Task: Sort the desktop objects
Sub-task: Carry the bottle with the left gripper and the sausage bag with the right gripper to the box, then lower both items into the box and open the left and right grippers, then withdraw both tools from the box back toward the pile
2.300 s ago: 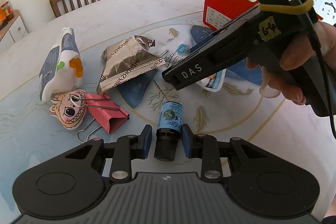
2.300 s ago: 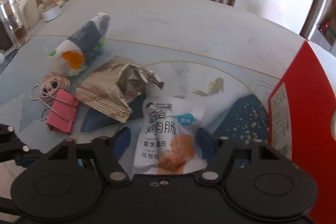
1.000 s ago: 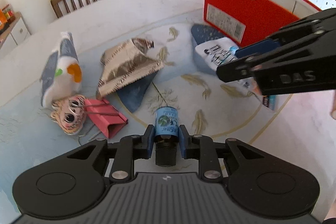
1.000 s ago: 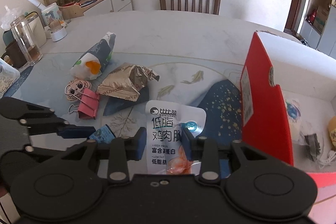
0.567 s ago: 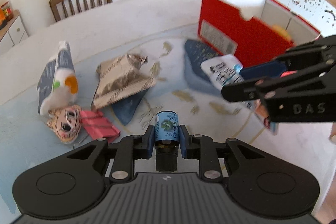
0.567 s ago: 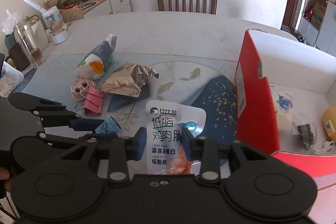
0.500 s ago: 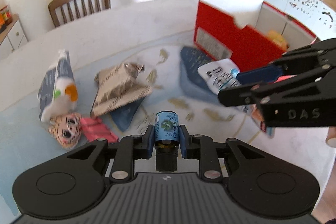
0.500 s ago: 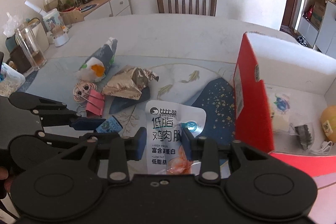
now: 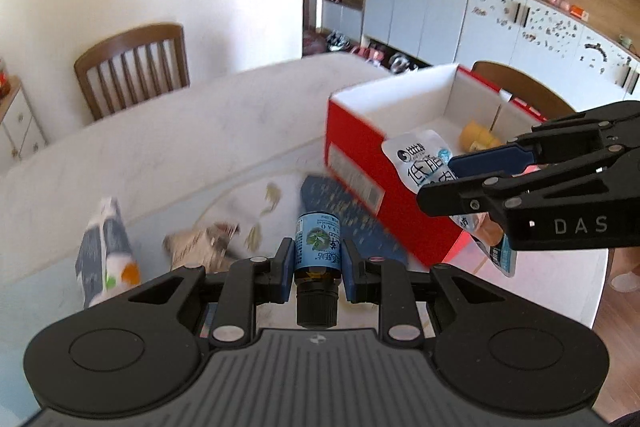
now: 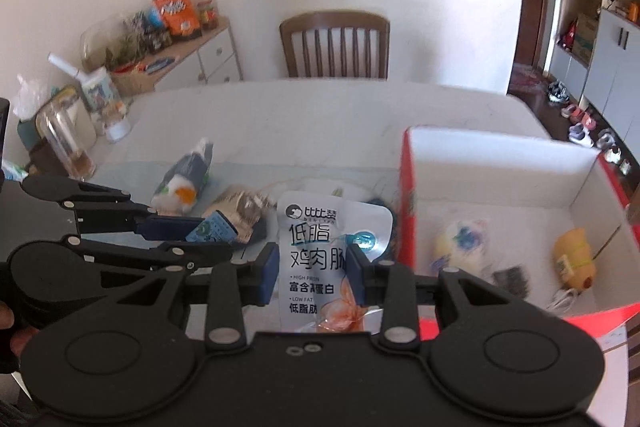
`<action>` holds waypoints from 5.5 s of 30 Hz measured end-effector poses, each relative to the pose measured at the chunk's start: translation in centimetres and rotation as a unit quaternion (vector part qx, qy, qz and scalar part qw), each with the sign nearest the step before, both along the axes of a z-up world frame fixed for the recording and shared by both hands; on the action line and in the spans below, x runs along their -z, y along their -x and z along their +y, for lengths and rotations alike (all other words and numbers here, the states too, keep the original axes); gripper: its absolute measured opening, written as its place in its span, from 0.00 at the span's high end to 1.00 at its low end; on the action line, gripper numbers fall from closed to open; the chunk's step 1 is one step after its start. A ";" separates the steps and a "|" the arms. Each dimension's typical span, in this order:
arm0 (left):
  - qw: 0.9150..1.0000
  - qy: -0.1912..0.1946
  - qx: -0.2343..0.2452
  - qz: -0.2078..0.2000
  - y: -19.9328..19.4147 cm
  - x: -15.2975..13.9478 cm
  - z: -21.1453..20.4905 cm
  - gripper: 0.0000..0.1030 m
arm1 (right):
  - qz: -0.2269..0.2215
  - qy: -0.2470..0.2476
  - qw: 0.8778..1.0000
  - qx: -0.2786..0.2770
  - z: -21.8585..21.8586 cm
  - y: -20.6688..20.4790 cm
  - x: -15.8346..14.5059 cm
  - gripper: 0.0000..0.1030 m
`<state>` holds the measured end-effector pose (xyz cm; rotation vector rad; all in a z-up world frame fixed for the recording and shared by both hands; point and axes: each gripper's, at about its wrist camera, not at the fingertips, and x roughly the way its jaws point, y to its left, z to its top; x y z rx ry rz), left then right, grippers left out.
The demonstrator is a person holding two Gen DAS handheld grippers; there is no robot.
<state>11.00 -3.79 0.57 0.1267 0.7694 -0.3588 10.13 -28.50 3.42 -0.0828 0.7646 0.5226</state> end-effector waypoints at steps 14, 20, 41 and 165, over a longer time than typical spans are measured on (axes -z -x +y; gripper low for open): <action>0.998 -0.007 0.050 -0.033 -3.4 -3.2 -8.4 0.78 | -0.039 0.014 0.998 0.037 -6.8 -3.6 -1.6 0.66; 0.997 -0.014 0.069 -0.021 -4.9 -2.8 -12.4 0.78 | -0.047 0.021 0.997 0.052 -10.2 -5.2 -1.4 0.66; 0.985 -0.080 0.114 0.100 -11.3 3.7 -19.8 0.78 | 0.008 0.042 0.997 0.062 -14.4 -11.7 4.8 0.66; 0.989 0.019 -0.145 -0.004 -4.6 -1.1 12.0 0.02 | 0.033 0.005 0.998 0.058 4.7 -2.6 1.8 0.05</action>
